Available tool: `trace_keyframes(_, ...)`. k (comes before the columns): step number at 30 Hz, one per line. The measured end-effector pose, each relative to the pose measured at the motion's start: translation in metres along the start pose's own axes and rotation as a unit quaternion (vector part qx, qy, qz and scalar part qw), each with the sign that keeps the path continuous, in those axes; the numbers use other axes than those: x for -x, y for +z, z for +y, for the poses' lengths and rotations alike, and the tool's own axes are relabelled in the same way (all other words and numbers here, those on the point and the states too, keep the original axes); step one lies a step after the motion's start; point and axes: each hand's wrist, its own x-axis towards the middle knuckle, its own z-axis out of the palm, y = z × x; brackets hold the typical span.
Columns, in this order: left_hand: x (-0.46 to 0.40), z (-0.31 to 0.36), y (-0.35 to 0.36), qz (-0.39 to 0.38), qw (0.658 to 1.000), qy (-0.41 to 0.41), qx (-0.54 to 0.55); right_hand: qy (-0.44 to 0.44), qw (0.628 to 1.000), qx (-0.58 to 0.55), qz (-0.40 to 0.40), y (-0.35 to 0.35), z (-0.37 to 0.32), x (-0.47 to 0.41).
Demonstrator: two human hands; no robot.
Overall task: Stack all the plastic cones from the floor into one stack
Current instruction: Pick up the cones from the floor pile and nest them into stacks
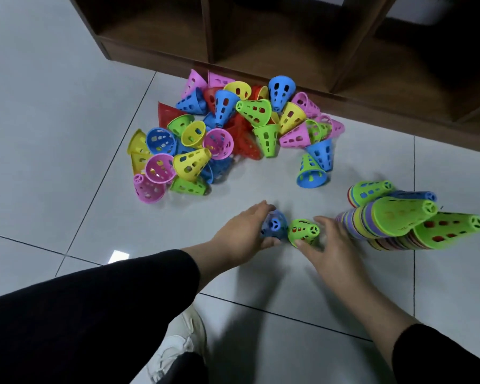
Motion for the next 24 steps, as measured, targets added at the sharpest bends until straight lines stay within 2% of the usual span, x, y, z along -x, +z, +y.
trace_keyframes(2, 0.004, -0.005, -0.007, 0.024, 1.000, -0.011, -0.008, -0.028, 0.999, -0.009, 0.024, -0.003, -0.008, -0.006)
trace_keyframes(4, 0.007, -0.015, -0.021, 0.144, 0.989, -0.015, -0.025, -0.055, 0.998, -0.023, 0.037, -0.005, -0.022, -0.016)
trace_keyframes(6, 0.006, -0.033, -0.044, 0.274, 0.957, -0.003, -0.091, -0.059, 0.997, -0.043, 0.035, -0.004, -0.039, -0.032)
trace_keyframes(8, 0.000, -0.056, -0.072, 0.323, 0.931, -0.036, -0.167, -0.055, 0.997, -0.050, 0.031, -0.002, -0.053, -0.052)
trace_keyframes(12, -0.014, -0.099, -0.106, 0.275, 0.918, -0.117, -0.261, -0.001, 0.998, -0.017, 0.056, 0.001, -0.065, -0.100)
trace_keyframes(17, -0.032, -0.114, -0.111, 0.240, 0.909, -0.082, -0.332, 0.133, 0.987, 0.074, 0.056, 0.000, -0.056, -0.156)
trace_keyframes(21, -0.043, -0.113, -0.112, 0.218, 0.911, -0.081, -0.340, 0.223, 0.973, 0.054, -0.013, 0.009, -0.048, -0.180)
trace_keyframes(24, -0.039, -0.111, -0.113, 0.242, 0.914, -0.079, -0.315, 0.276, 0.960, 0.029, -0.029, 0.018, -0.045, -0.184)
